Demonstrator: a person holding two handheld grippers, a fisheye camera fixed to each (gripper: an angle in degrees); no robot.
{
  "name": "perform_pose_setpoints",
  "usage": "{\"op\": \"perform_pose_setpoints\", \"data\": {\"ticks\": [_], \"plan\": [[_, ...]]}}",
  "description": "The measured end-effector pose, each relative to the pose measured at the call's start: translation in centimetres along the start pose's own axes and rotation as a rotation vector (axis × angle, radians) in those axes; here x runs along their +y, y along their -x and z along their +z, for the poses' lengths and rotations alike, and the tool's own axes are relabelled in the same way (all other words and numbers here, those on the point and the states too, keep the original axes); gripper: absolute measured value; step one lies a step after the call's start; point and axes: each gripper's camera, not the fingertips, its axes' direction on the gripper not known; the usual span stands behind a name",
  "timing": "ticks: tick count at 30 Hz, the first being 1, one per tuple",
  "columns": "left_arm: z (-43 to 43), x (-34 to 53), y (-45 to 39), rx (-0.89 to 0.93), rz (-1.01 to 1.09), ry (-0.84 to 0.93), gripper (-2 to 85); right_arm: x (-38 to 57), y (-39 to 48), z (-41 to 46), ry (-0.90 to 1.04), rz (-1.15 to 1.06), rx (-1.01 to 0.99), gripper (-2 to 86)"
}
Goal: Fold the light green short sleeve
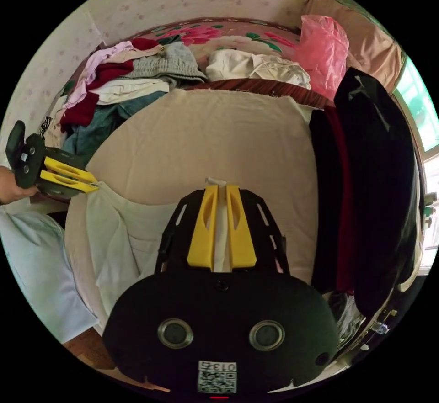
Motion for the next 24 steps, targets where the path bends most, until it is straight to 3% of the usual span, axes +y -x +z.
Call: {"op": "perform_pose_setpoints", "data": {"ticks": [3,12,17,24], "plan": [[-1.1,-0.1,-0.5,0.014,-0.010,-0.030,0.7,1.3,0.6,-1.1,-0.039,-0.037,0.033,2.7],[-5.7,-0.1,-2.6,0.452,0.042,-0.145,-0.1,11.9,-0.8,-8.5,-0.276,0.031,0.002,2.3],[-8.8,-2.2,-9.3,0.670,0.249,-0.140,-0.1,21.7,-0.2,-13.3,-0.390,0.091,0.015,2.2],[-9.0,-5.7,-21.6,0.823,0.565,-0.042,0.1,37.3,2.7,-16.8,-0.426,0.250,0.116,2.2]]}}
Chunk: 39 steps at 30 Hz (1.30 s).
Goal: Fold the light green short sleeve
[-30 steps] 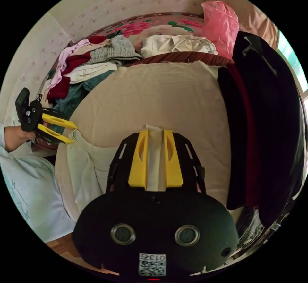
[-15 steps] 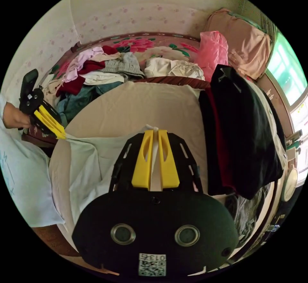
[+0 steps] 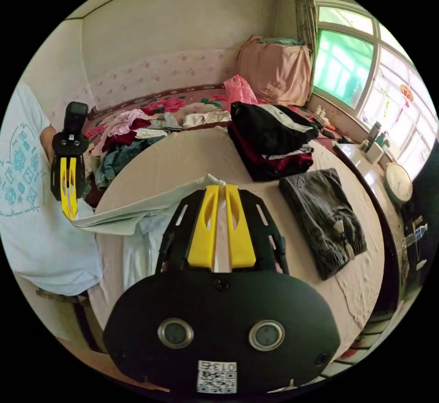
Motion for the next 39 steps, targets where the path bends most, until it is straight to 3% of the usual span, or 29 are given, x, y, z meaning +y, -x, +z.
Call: {"op": "perform_pose_setpoints", "data": {"ticks": [8,17,22,30,37,39], "plan": [[14.3,-7.5,-4.5,0.072,0.198,0.245,0.0,15.0,-0.4,-2.6,0.081,0.226,0.111,2.3],[24.6,-9.7,-7.3,-0.015,0.270,0.388,0.1,25.8,-1.1,-0.2,0.142,0.444,0.118,3.3],[25.9,-9.4,-8.3,0.010,0.212,0.428,0.4,28.6,-1.1,-0.9,0.170,0.527,0.097,5.5],[20.0,-9.0,-13.9,0.078,0.343,0.342,0.5,30.6,-0.1,-4.4,0.058,0.707,0.160,8.2],[20.3,-10.8,-11.4,-0.459,0.340,0.290,-0.2,29.4,-1.8,0.0,0.133,0.780,0.071,7.0],[20.9,-10.9,-10.9,-0.548,0.335,0.332,-0.2,28.0,-1.8,2.0,0.288,0.745,0.096,4.9]]}}
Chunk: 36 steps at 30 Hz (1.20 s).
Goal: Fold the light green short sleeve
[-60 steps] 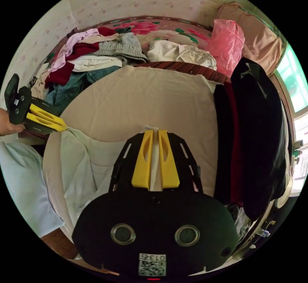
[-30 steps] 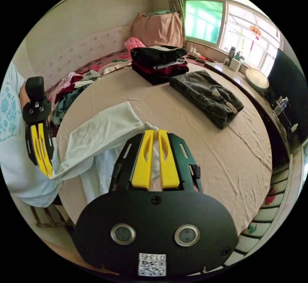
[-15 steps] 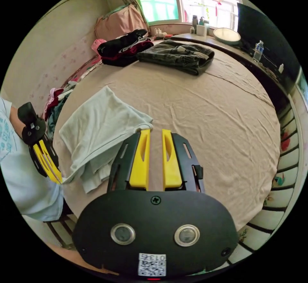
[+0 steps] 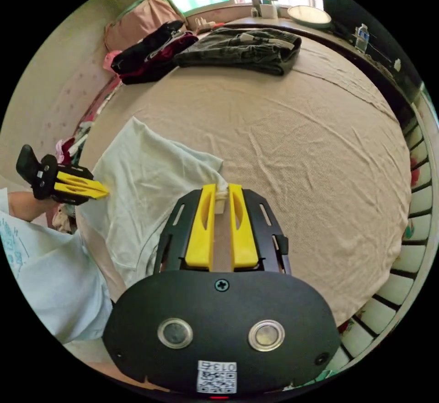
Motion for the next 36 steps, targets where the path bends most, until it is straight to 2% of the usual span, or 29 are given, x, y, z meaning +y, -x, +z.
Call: {"op": "perform_pose_setpoints", "data": {"ticks": [2,5,7,8,11,14,16,18,19,24,27,31,36], "plan": [[0.0,0.8,0.3,-0.017,-0.048,0.011,-0.2,-0.7,1.7,-0.7,-0.020,-0.072,0.089,4.2],[-0.1,2.9,0.2,0.007,-0.127,-0.012,-0.2,-1.1,4.5,-2.2,-0.171,-0.185,0.197,3.8],[0.0,3.6,-0.4,-0.006,-0.131,-0.028,-0.2,-1.6,4.8,-1.0,-0.142,-0.172,0.190,4.0],[0.0,3.7,-0.8,-0.012,-0.127,-0.039,-0.2,-2.2,4.2,0.8,-0.022,-0.141,0.192,4.3],[-1.2,3.1,-1.2,0.009,-0.160,-0.020,-0.2,-1.9,3.0,-0.1,-0.077,-0.026,0.195,5.1],[-4.0,3.7,-1.7,-0.076,-0.169,-0.141,-0.2,-1.8,4.2,-3.3,-0.219,0.006,0.294,4.4],[-4.6,4.0,-1.6,-0.084,-0.181,-0.163,-0.3,-2.7,6.4,-4.5,-0.274,-0.042,0.229,2.3],[-3.6,4.0,-1.3,-0.064,-0.174,-0.107,-0.3,-5.2,10.4,-3.4,-0.243,-0.211,0.006,1.2],[-2.7,4.1,-1.2,-0.064,-0.174,-0.065,-0.3,-5.8,11.5,-2.8,-0.224,-0.250,-0.020,1.0],[-2.4,4.6,-0.3,-0.024,-0.212,-0.069,-0.3,-11.2,19.2,3.8,-0.117,-0.428,-0.067,0.3],[-2.3,4.9,-0.6,-0.054,-0.202,-0.075,-0.3,-14.0,20.5,7.9,-0.018,-0.433,0.019,0.3],[-2.8,5.9,-0.5,-0.080,-0.230,-0.086,-0.3,-15.8,20.0,8.5,0.007,-0.405,-0.045,0.2],[-4.9,7.0,-0.7,-0.061,-0.247,-0.180,-0.3,-13.7,19.4,2.5,-0.181,-0.414,-0.045,0.1]]}}
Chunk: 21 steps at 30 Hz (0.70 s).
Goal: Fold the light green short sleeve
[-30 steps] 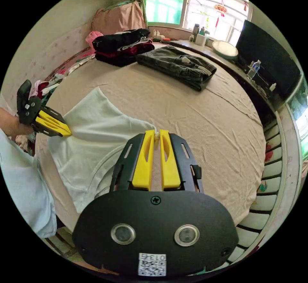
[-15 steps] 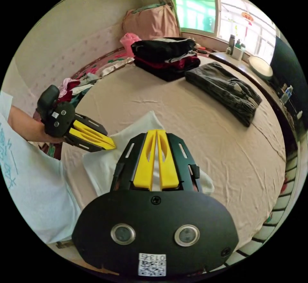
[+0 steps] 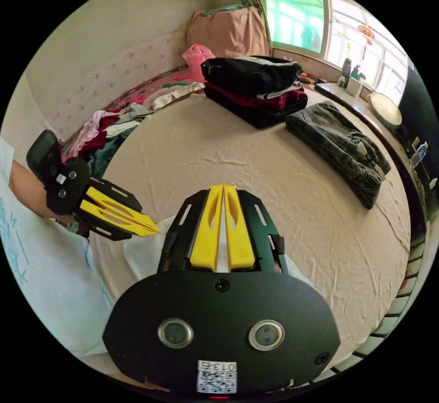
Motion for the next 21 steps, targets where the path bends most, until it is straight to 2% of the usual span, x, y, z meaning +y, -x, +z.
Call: {"op": "perform_pose_setpoints", "data": {"ticks": [3,6,11,14,16,18,21], "plan": [[1.1,0.6,-0.7,-0.015,0.053,0.064,-0.3,0.6,1.7,1.4,0.088,-0.082,-0.082,0.2],[2.9,1.0,0.3,-0.017,0.005,0.123,-0.3,0.9,2.7,5.5,0.178,-0.120,-0.024,0.3],[2.9,0.7,2.1,0.006,-0.043,0.131,-0.2,0.2,-0.2,4.5,0.150,-0.002,-0.122,0.3],[1.9,1.1,2.5,0.029,-0.047,0.065,-0.2,0.5,0.3,1.4,0.068,-0.063,-0.077,0.3],[2.6,1.1,2.3,0.052,-0.030,0.103,-0.2,0.7,1.0,1.5,0.085,-0.100,-0.115,0.3],[4.1,1.3,2.1,0.013,-0.004,0.166,-0.2,1.3,2.2,4.4,0.201,-0.146,-0.067,0.3],[5.2,1.5,3.3,0.019,-0.059,0.178,0.0,2.2,1.5,4.9,0.095,-0.093,-0.070,0.4]]}}
